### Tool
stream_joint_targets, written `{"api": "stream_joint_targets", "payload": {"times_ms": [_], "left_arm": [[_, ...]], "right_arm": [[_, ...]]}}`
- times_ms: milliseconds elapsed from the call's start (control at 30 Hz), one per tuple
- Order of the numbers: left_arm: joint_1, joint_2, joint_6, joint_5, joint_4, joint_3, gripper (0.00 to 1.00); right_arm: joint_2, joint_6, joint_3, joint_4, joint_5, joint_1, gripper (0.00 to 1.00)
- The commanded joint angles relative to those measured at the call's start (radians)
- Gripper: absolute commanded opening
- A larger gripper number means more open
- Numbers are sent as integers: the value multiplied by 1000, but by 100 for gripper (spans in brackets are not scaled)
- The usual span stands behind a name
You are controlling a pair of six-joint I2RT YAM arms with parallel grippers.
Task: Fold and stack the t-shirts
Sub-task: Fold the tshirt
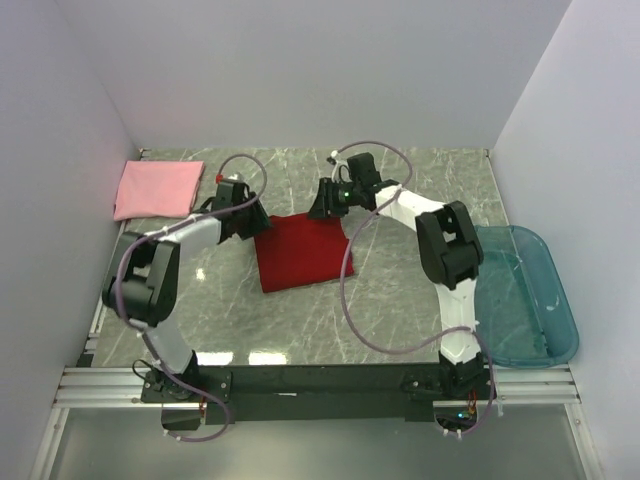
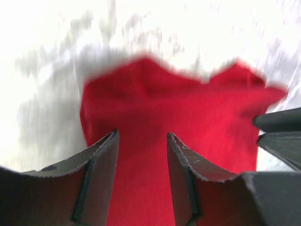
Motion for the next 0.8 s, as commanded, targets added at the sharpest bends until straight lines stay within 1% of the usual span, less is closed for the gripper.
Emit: {"api": "stream_joint_targets", "payload": {"times_ms": [0, 33, 67, 133, 167, 200, 267, 367, 467, 533, 633, 700, 733, 767], "left_arm": [[52, 103, -24, 90, 129, 108, 50], [60, 131, -28, 85, 121, 123, 50], [66, 156, -30, 79, 119, 149, 49], [86, 220, -27, 81, 124, 168, 49], [91, 242, -28, 85, 121, 185, 49], [98, 282, -28, 99, 118, 194, 49], [101, 317, -21, 102, 110, 214, 49], [109, 354, -13, 104, 109, 222, 51], [124, 337, -13, 107, 112, 223, 55], [135, 294, -7, 99, 99, 229, 59], [143, 212, 10, 76, 58, 251, 70], [143, 129, 12, 64, 49, 249, 74], [140, 98, 9, 67, 41, 243, 77], [135, 71, 4, 70, 32, 228, 82]], "right_arm": [[95, 139, 110, 128, -147, -53, 43], [117, 169, 121, 135, -156, -60, 43], [138, 234, 133, 182, -166, -79, 43], [201, 313, 135, 274, -201, -97, 44], [221, 392, 132, 306, -213, -105, 43], [255, 428, 129, 370, -228, -120, 43], [281, 489, 123, 403, -238, -128, 43], [307, 500, 129, 414, -244, -136, 43], [284, 496, 115, 414, -247, -149, 43], [238, 488, 107, 409, -244, -162, 43], [157, 474, 95, 396, -244, -169, 43], [79, 462, 60, 393, -247, -169, 43], [48, 457, 39, 390, -247, -169, 43], [-13, 454, -16, 389, -250, -169, 43]]}}
